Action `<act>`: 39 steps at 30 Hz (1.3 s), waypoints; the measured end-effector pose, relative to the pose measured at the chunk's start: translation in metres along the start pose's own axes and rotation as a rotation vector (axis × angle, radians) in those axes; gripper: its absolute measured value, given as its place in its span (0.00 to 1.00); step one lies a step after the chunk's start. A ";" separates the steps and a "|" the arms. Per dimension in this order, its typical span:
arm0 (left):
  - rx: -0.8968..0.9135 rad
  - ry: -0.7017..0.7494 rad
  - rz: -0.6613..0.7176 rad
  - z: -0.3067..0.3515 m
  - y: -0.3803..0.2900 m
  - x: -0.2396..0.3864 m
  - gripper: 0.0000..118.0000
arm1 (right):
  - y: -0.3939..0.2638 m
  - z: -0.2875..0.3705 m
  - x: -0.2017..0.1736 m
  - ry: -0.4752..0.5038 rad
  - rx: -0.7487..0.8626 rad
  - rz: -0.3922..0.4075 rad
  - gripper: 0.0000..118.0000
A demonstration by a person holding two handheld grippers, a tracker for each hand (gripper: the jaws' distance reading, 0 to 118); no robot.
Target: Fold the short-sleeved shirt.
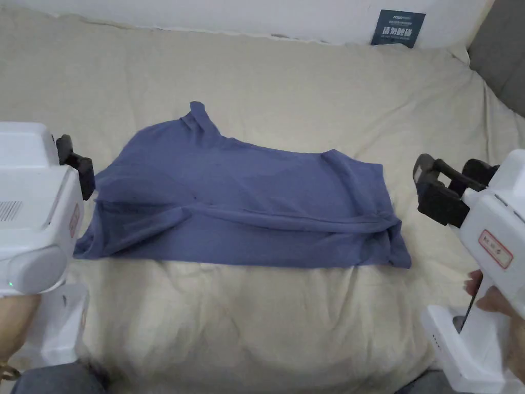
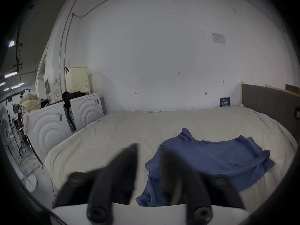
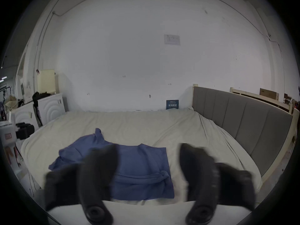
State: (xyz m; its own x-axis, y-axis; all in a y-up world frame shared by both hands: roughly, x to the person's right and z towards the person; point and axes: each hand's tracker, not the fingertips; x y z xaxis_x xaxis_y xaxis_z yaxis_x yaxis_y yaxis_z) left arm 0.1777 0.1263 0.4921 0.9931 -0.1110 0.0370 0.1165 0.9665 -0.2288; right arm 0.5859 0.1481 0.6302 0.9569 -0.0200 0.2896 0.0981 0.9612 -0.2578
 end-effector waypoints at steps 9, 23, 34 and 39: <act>-0.124 -0.057 0.037 -0.001 0.014 -0.018 0.00 | -0.004 0.007 -0.007 0.030 0.007 -0.045 0.02; -0.788 -0.180 -0.065 -0.138 -0.051 -0.029 1.00 | -0.015 -0.016 -0.008 0.022 -0.081 -0.058 0.02; -0.892 -0.189 0.068 -0.175 -0.099 -0.031 0.52 | -0.037 -0.038 -0.009 -0.016 -0.195 -0.049 0.02; -0.875 -0.197 0.067 -0.171 -0.093 -0.019 0.10 | -0.041 -0.052 -0.010 -0.012 -0.247 -0.039 0.02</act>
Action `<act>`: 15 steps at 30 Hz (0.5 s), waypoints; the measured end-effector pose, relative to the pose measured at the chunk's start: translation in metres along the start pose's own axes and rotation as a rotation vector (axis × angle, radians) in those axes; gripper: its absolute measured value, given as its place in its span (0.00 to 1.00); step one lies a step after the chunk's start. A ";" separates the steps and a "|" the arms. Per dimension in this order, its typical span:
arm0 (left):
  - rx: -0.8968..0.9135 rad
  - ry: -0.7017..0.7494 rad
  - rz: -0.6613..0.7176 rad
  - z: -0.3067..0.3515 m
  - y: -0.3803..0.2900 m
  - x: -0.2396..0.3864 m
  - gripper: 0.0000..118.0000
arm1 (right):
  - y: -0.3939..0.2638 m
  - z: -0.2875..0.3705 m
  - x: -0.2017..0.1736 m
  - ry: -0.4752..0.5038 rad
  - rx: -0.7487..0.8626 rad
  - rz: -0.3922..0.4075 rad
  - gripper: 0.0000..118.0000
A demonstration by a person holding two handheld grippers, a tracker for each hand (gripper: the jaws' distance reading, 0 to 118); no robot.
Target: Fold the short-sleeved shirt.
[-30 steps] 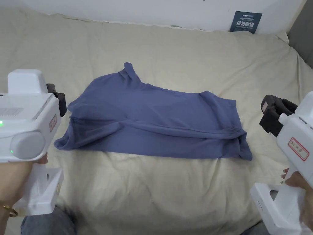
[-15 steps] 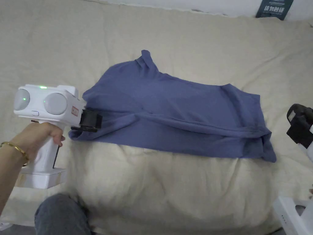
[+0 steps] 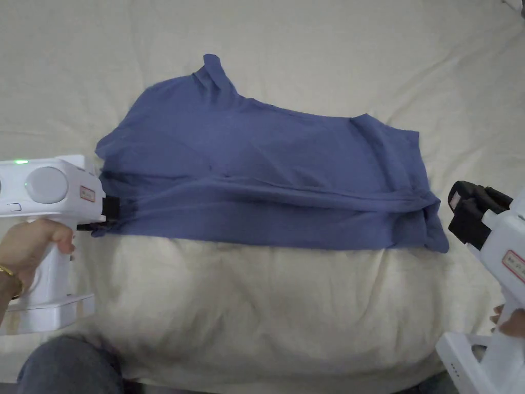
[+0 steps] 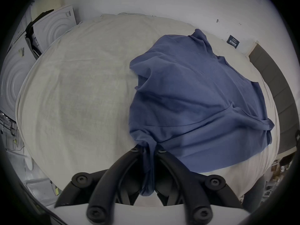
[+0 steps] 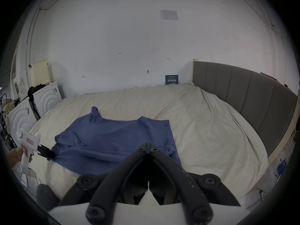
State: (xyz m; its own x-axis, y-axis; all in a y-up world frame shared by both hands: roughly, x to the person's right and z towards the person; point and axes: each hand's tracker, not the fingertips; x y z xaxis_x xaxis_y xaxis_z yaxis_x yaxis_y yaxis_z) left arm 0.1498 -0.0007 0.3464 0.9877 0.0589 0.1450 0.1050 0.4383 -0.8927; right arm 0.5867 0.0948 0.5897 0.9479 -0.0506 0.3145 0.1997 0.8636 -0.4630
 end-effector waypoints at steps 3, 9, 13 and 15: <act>0.049 0.015 -0.043 0.013 -0.002 0.004 0.10 | 0.006 -0.021 0.007 -0.013 -0.113 0.002 0.05; 0.146 -0.036 0.027 0.049 -0.002 0.002 0.10 | 0.006 -0.098 0.035 -0.079 -0.451 -0.043 1.00; 0.156 -0.041 0.040 0.055 -0.003 0.002 0.10 | -0.014 -0.134 0.046 -0.157 -0.565 -0.016 1.00; 0.148 -0.036 0.052 0.052 -0.004 0.000 0.10 | -0.025 -0.147 0.052 -0.189 -0.614 -0.046 0.98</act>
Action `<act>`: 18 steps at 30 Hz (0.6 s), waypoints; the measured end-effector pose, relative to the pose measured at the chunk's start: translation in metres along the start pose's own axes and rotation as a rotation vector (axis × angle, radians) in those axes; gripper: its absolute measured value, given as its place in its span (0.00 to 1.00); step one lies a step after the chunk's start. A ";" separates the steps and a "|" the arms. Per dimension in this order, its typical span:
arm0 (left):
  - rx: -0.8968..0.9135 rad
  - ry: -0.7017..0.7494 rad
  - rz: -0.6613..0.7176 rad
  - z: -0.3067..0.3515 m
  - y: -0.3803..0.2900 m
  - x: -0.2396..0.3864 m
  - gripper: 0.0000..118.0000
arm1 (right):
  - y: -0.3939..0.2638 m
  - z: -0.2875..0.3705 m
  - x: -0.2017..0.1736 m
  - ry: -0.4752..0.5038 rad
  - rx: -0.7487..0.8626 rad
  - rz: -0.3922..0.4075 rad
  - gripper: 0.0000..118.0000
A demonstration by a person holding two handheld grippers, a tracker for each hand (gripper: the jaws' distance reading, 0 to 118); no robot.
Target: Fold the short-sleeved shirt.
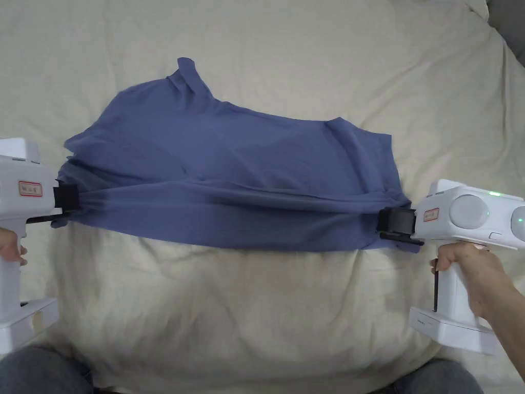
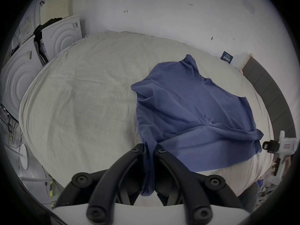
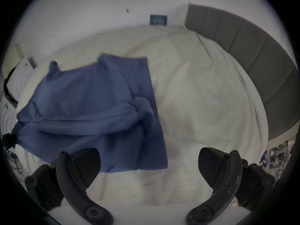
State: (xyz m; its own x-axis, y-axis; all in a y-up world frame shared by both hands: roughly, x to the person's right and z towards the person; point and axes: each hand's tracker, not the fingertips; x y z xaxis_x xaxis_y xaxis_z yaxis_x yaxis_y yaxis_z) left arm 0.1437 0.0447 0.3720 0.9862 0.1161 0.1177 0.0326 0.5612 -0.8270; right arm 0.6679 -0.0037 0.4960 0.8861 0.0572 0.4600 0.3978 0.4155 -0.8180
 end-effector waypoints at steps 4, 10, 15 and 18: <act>-0.012 0.006 0.026 -0.002 -0.003 -0.002 0.10 | -0.009 -0.014 0.009 0.061 -0.033 -0.059 0.40; -0.017 -0.002 0.075 0.008 -0.002 -0.009 0.10 | -0.010 0.025 0.012 0.140 0.006 0.040 0.10; 0.020 -0.026 0.114 0.044 -0.008 -0.017 0.10 | -0.015 0.084 0.035 0.235 0.049 0.025 0.10; 0.022 -0.031 0.111 0.065 -0.025 -0.024 0.10 | -0.037 0.104 0.049 0.251 0.069 0.032 0.10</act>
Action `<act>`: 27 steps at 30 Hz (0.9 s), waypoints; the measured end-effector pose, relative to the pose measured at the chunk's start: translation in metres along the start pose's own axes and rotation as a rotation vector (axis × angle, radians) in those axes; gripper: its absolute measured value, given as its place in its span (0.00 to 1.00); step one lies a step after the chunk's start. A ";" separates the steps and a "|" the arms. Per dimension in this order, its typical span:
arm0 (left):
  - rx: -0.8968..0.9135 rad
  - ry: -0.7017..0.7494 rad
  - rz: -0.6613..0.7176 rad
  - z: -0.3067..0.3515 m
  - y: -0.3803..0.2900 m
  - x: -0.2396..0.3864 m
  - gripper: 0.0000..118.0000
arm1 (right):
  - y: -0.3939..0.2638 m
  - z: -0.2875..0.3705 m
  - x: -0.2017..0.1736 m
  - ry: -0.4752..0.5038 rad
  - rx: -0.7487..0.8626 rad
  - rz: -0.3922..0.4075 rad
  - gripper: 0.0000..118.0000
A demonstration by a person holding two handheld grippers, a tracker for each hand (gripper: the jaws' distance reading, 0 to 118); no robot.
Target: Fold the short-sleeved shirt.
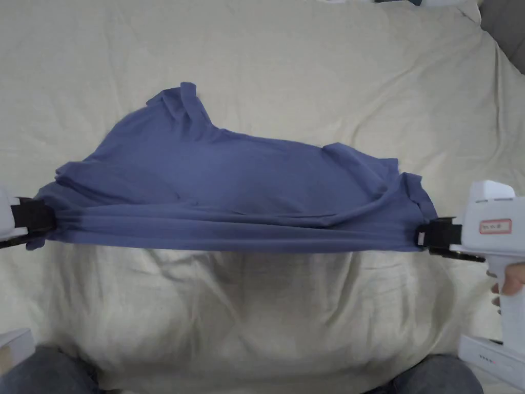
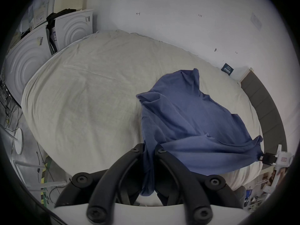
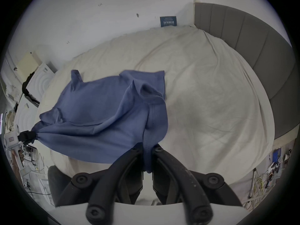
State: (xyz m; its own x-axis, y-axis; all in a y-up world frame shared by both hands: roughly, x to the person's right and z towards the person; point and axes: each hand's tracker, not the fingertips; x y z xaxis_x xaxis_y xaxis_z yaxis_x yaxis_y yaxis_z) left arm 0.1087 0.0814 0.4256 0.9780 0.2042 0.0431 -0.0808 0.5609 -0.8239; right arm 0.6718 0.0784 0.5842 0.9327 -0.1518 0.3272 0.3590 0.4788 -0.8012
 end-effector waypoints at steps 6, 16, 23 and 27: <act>-0.094 0.022 0.029 -0.010 -0.064 -0.017 0.11 | -0.067 -0.019 0.012 -0.015 -0.113 -0.035 0.11; 0.138 0.071 -0.034 0.012 -0.062 -0.007 1.00 | -0.059 0.017 0.001 -0.089 0.149 0.096 0.94; 0.582 0.103 -0.189 0.066 -0.026 0.046 1.00 | -0.030 0.094 -0.044 -0.087 0.629 0.165 1.00; 0.764 0.126 -0.262 0.079 -0.029 0.074 1.00 | -0.029 0.111 -0.066 -0.094 0.781 0.174 1.00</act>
State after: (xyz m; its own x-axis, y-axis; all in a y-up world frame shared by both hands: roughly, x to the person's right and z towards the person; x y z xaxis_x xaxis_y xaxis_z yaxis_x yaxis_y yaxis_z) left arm 0.1681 0.1441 0.4974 0.9939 -0.0757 0.0795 0.0892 0.9793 -0.1817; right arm 0.5961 0.1700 0.6417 0.9536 0.0372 0.2987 0.0484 0.9605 -0.2740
